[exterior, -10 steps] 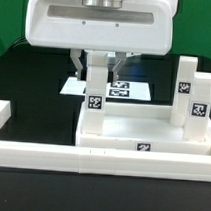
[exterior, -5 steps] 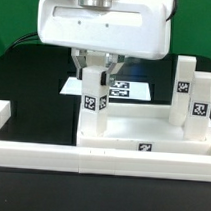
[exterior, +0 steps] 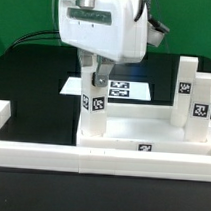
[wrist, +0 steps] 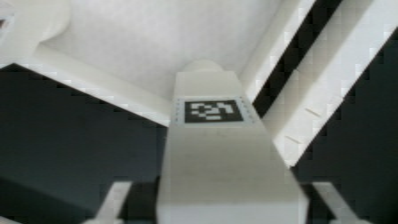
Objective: Assemble desk
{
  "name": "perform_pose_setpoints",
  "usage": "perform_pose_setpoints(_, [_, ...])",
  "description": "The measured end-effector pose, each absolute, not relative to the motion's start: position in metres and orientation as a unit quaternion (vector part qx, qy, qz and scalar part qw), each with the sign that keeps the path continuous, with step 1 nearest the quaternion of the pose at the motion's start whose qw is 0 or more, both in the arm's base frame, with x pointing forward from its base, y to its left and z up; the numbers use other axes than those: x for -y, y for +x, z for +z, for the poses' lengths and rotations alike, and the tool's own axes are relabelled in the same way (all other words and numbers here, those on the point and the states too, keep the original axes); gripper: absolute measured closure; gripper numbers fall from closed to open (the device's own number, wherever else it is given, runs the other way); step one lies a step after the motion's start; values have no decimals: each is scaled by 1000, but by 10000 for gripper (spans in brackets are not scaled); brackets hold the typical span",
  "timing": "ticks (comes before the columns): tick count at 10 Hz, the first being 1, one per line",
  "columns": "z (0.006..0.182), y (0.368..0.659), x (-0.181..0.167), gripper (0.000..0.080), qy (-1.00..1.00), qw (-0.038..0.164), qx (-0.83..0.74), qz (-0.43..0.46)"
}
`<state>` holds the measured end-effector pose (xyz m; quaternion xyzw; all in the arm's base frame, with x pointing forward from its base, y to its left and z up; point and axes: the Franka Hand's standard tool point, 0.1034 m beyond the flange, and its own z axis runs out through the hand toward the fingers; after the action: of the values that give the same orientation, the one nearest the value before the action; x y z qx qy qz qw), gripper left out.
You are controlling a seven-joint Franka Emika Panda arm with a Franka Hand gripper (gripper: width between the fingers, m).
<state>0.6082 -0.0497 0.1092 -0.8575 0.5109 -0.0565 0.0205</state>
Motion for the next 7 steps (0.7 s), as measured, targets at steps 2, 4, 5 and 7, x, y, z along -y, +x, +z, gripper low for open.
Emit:
perform_pose_setpoints(2, [108, 608, 49, 266, -882, 16, -467, -57])
perform_pose_setpoints(4, [108, 609, 49, 186, -911, 13, -408, -61])
perform_pose_setpoints(5, [107, 608, 48, 157, -926, 10, -371, -61])
perform_pose_setpoints(7, [107, 608, 46, 152, -957, 5, -283, -63])
